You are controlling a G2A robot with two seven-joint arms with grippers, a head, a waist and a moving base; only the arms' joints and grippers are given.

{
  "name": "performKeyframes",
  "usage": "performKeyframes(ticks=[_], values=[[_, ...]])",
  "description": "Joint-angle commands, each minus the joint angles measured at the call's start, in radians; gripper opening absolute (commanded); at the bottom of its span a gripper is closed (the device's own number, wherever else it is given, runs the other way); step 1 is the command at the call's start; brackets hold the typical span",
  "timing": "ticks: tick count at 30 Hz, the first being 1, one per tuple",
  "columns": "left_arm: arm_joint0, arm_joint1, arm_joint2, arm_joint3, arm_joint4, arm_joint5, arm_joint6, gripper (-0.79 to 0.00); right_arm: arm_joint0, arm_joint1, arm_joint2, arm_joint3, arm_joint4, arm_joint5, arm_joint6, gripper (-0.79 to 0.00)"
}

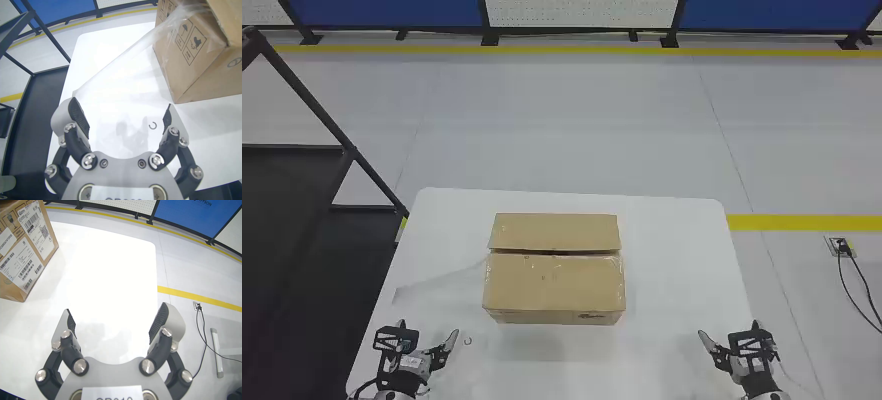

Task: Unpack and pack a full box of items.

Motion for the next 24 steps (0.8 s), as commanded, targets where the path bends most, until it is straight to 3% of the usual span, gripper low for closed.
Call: performKeyframes(ticks=[1,18,24], values=[[0.0,0.0,0.0,0.0,0.0,0.0,0.0,0.0,0.0,0.0,0.0,0.0,0.0,0.0,0.0,-0.001],[0.0,0.0,0.0,0.0,0.0,0.0,0.0,-0.001,0.0,0.0,0.0,0.0,0.0,0.0,0.0,0.0],[0.02,0.005,-0.069,-0.029,-0.11,-0.142,0.081,0.0,0.002,0.002,-0.014,-0.038,-0.066,-0.025,-0.009,0.0]])
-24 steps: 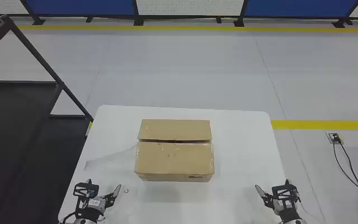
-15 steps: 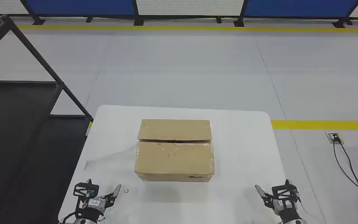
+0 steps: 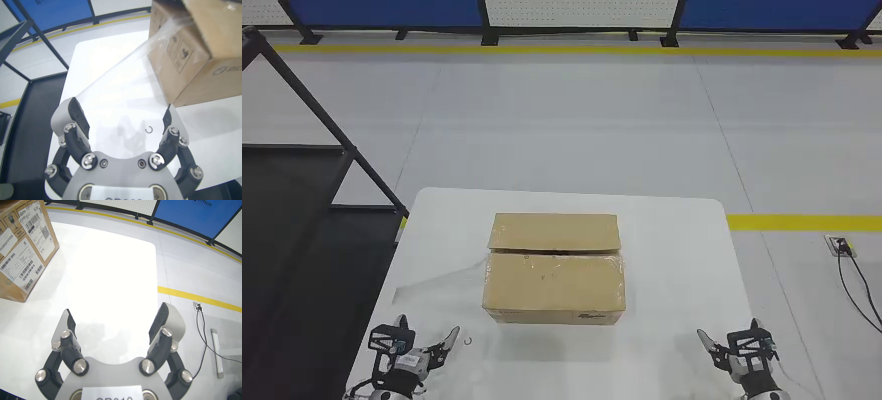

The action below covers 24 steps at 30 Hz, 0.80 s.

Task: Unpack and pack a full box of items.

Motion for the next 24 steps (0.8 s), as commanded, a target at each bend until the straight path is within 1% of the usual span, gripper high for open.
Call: performKeyframes(ticks=[1,5,7,9,11,12,24], values=[[-0.002,0.0,-0.029,-0.004,-0.079,-0.05,0.013,0.0,0.002,0.0,-0.011,-0.031,-0.007,-0.037,0.001,0.0],[-0.02,0.002,-0.067,-0.009,-0.161,-0.097,0.013,0.0,0.011,0.0,-0.006,-0.103,0.09,-0.125,0.051,0.0],[-0.032,0.003,-0.089,-0.007,-0.235,-0.143,-0.007,0.0,0.016,0.001,-0.002,-0.147,0.125,-0.174,0.077,0.0],[-0.048,0.006,-0.115,-0.004,-0.261,-0.173,-0.037,0.0,0.024,0.002,0.0,-0.187,0.175,-0.206,0.106,0.0],[-0.052,0.009,-0.137,-0.005,-0.281,-0.206,-0.057,0.0,0.039,0.002,0.003,-0.225,0.206,-0.213,0.155,0.0],[-0.052,0.009,-0.137,-0.005,-0.281,-0.206,-0.057,0.0,0.046,0.003,0.006,-0.247,0.195,-0.21,0.178,0.0],[-0.054,0.009,-0.134,-0.007,-0.283,-0.212,-0.061,0.0,0.046,0.003,0.006,-0.247,0.195,-0.21,0.178,0.0]])
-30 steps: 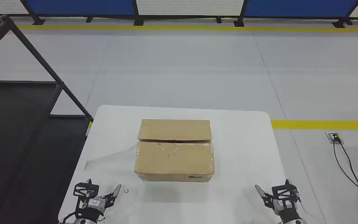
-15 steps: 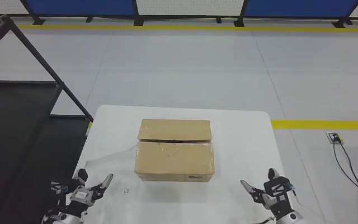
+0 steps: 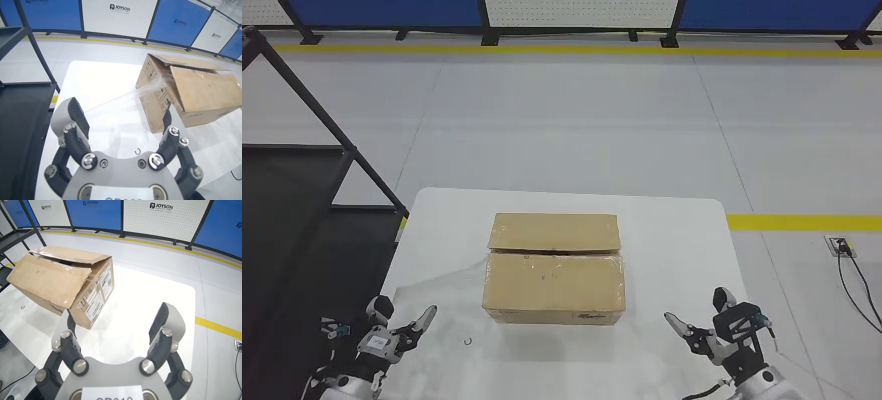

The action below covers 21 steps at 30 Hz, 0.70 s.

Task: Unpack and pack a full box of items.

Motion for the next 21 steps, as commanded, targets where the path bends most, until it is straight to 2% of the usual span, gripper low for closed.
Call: performKeyframes(ticks=[1,3,6,9,15,21], values=[[-0.014,0.001,0.009,0.001,-0.008,-0.021,-0.026,0.0,0.003,-0.001,0.0,0.003,0.013,0.013,-0.008,0.0],[-0.058,0.003,0.016,0.016,0.003,-0.009,-0.061,0.0,0.023,-0.006,-0.013,0.009,0.065,0.031,-0.024,0.0],[-0.1,0.003,0.024,0.033,-0.046,-0.002,-0.111,0.0,0.079,-0.009,-0.014,0.031,0.206,-0.011,-0.011,0.0],[-0.142,0.004,0.029,0.041,-0.137,-0.029,-0.19,0.0,0.146,-0.007,-0.007,0.043,0.327,-0.066,0.045,0.0],[-0.207,0.007,0.051,0.038,-0.127,-0.006,-0.254,0.0,0.326,-0.005,-0.014,0.156,0.619,-0.136,0.204,0.0],[-0.207,0.007,0.051,0.038,-0.127,-0.006,-0.254,0.0,0.335,-0.004,-0.014,0.164,0.631,-0.145,0.215,0.0]])
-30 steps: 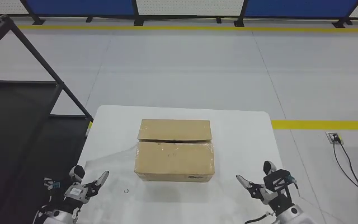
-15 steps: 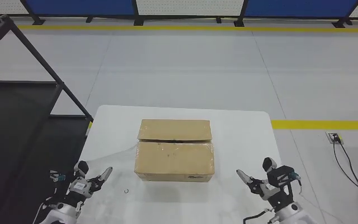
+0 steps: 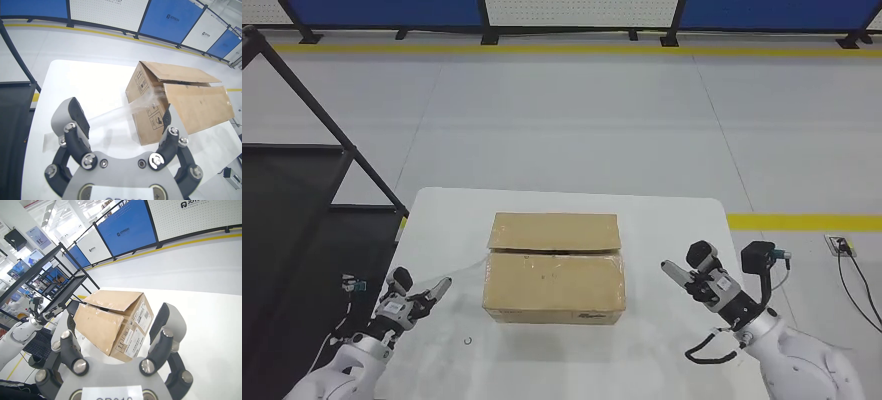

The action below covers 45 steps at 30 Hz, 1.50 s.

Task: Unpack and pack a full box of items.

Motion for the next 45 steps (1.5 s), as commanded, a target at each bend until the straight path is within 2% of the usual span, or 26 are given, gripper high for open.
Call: performKeyframes(ticks=[1,10,12,14,19,26,36,39,45], values=[[0.0,0.0,0.0,0.0,0.0,0.0,0.0,0.0,0.0,0.0,0.0,0.0,0.0,0.0,0.0,0.0],[0.0,0.0,0.0,0.0,0.0,0.0,0.0,0.0,0.006,-0.001,-0.01,0.004,0.016,-0.001,-0.003,0.0],[-0.009,0.001,0.009,-0.002,-0.02,-0.032,-0.018,0.0,0.034,-0.004,-0.039,0.033,0.035,-0.02,-0.011,0.0],[-0.054,0.006,0.011,0.02,-0.007,-0.041,-0.087,0.0,0.069,-0.007,-0.066,0.089,0.086,-0.019,-0.01,0.0],[-0.166,0.013,0.045,0.119,-0.059,-0.116,-0.169,0.0,0.171,-0.015,-0.152,0.217,0.151,-0.065,0.023,0.0],[-0.259,0.018,0.074,0.212,-0.161,-0.15,-0.252,0.0,0.344,-0.031,-0.271,0.496,0.346,-0.306,0.109,0.0],[-0.257,0.018,0.077,0.209,-0.164,-0.154,-0.251,0.0,0.364,-0.03,-0.275,0.518,0.331,-0.31,0.127,0.0],[-0.247,0.018,0.088,0.197,-0.176,-0.161,-0.244,0.0,0.357,-0.031,-0.28,0.509,0.339,-0.28,0.127,0.0],[-0.239,0.019,0.093,0.206,-0.205,-0.152,-0.216,0.0,0.385,-0.03,-0.296,0.556,0.462,-0.263,0.212,0.0]])
